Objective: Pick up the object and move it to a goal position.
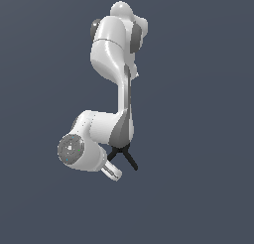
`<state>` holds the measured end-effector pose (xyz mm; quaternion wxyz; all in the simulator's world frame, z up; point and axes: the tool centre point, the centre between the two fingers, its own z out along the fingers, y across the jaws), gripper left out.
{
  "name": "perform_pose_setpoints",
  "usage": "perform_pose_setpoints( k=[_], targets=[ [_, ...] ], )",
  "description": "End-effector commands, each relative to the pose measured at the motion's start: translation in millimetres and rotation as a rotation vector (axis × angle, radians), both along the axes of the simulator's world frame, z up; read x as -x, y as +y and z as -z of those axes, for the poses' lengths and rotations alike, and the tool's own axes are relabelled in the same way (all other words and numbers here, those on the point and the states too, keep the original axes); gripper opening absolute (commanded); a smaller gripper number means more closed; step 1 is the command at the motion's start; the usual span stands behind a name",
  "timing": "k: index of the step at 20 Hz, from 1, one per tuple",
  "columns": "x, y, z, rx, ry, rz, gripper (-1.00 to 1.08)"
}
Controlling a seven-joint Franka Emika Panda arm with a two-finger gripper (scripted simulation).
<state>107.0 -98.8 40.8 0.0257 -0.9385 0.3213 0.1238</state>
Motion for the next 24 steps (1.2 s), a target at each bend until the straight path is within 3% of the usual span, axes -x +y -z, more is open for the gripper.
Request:
perform_pose_setpoints(
  k=[1, 15, 24],
  targets=[
    [-7, -11, -13, 0.004, -0.046, 0.008, -1.00],
    [-35, -88, -103, 0.026, -0.378, 0.068, -1.00],
    [-37, -117, -139, 0.031, -0.506, 0.090, -1.00]
  ],
)
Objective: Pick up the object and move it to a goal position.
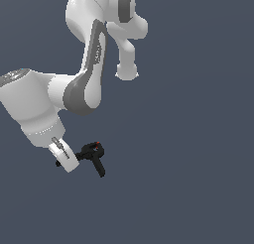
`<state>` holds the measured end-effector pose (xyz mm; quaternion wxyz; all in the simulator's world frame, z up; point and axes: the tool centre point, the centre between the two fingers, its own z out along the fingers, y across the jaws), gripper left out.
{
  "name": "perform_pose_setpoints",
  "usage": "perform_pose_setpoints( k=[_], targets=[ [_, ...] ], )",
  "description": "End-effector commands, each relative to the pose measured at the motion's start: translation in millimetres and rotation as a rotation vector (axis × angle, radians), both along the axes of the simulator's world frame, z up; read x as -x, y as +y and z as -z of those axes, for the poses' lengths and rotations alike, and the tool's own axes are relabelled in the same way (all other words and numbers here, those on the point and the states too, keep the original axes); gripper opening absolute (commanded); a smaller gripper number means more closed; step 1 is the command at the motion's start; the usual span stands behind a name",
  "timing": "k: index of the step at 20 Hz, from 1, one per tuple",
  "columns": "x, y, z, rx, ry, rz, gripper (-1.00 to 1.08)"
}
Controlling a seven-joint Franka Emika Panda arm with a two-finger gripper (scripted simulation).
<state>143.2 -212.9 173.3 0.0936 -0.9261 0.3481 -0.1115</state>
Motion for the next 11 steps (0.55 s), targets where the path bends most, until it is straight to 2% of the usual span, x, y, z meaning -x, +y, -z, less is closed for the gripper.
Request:
perform_pose_setpoints(
  k=[1, 5, 11],
  targets=[
    [-0.6, -5.0, -8.8, 0.001, -0.027, 0.003, -1.00],
    [-0.4, -8.4, -13.1, 0.001, -0.043, 0.006, -1.00],
    [-0.6, -6.3, -10.5, -0.001, -0.035, 0.003, -1.00]
  ],
)
